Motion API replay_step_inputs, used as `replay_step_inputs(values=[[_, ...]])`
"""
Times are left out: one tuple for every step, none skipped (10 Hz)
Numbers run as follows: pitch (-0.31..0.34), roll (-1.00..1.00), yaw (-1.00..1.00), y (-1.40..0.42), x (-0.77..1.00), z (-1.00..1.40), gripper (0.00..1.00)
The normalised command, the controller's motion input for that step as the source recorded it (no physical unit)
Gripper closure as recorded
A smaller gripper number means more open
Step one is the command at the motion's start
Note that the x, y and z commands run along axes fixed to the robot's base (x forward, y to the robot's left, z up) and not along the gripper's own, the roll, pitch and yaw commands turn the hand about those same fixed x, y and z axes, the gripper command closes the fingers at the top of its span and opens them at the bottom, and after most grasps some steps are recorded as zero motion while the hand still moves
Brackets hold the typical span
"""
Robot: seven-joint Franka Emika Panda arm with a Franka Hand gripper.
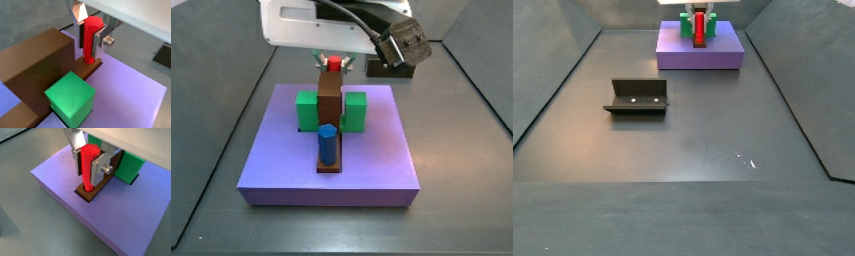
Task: Pick up the red object. Move up. Move to above the board. Insert the red object.
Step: Insert the red object.
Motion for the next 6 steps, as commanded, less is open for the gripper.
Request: replay_step_inputs(values=[[0.01,0.06,-0.13,0.09,0.31,-1.0,1.0],[0.024,0.1,-0.07,0.08,0.37,-1.0,1.0],[0.0,0.18,0.0,0.0,0.12,-0.96,1.0],[-0.013,0.12,0.0,0.0,0.0,-0.83,1.0],[0.0,0.05,0.0,0.0,0.0,-0.37,1.0],[0.0,0.0,0.0,0.0,0.0,0.0,1.0]])
